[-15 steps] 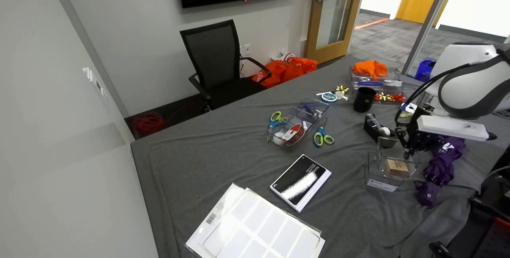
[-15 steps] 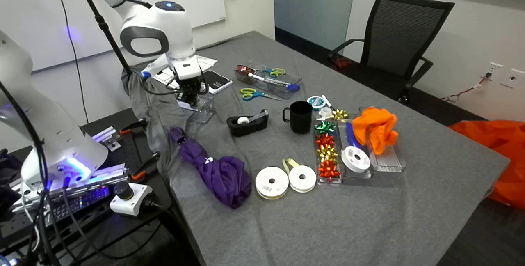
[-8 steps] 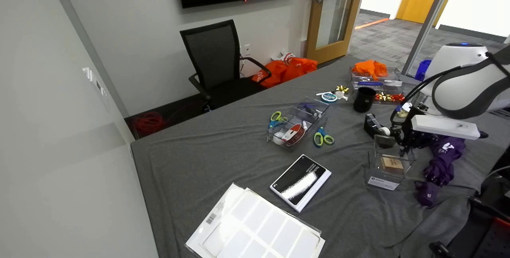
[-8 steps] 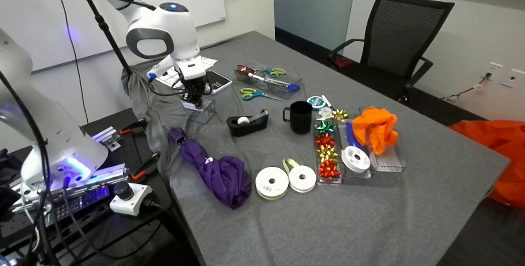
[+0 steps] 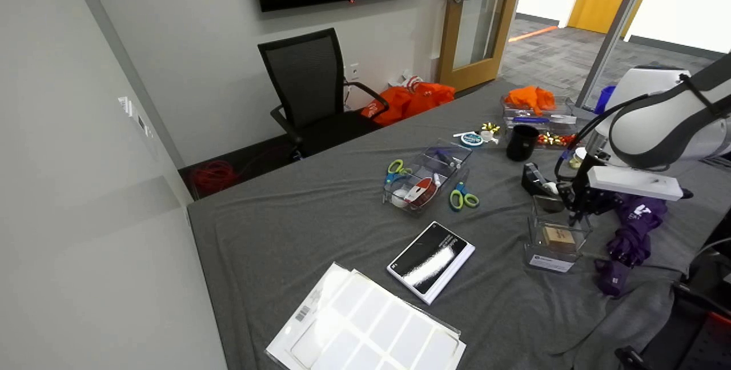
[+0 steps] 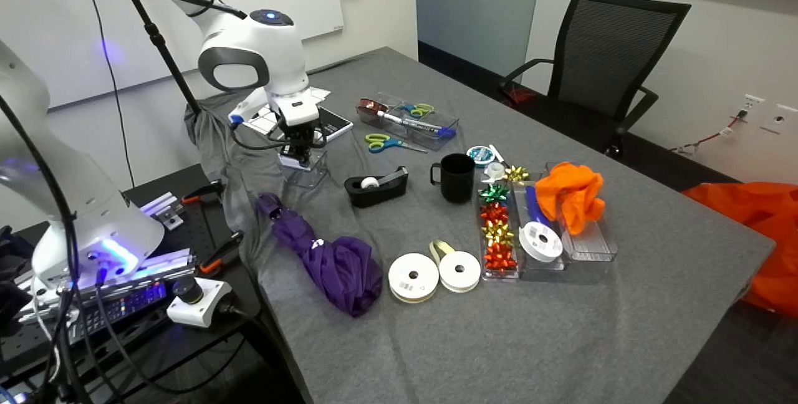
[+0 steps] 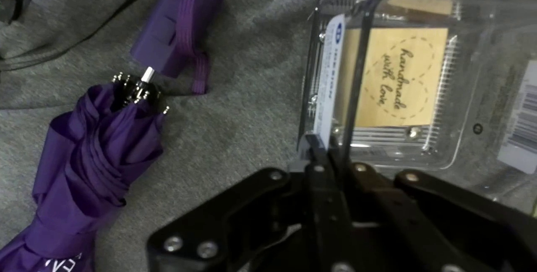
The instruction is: Put the clear container into the other
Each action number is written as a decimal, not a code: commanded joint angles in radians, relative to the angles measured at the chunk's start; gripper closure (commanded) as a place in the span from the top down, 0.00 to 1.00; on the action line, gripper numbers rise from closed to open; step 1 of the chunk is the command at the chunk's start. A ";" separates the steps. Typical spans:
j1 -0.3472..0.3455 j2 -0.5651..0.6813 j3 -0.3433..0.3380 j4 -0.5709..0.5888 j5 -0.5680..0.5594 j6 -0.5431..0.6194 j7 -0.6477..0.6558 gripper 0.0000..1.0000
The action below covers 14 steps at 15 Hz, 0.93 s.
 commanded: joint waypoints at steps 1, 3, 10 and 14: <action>-0.006 0.015 0.006 0.024 0.104 -0.017 -0.108 0.05; -0.005 0.011 -0.001 0.029 0.105 -0.034 -0.116 0.30; 0.000 -0.031 -0.003 -0.011 0.093 -0.057 -0.104 0.77; 0.003 -0.106 -0.010 -0.034 0.032 -0.102 -0.060 0.99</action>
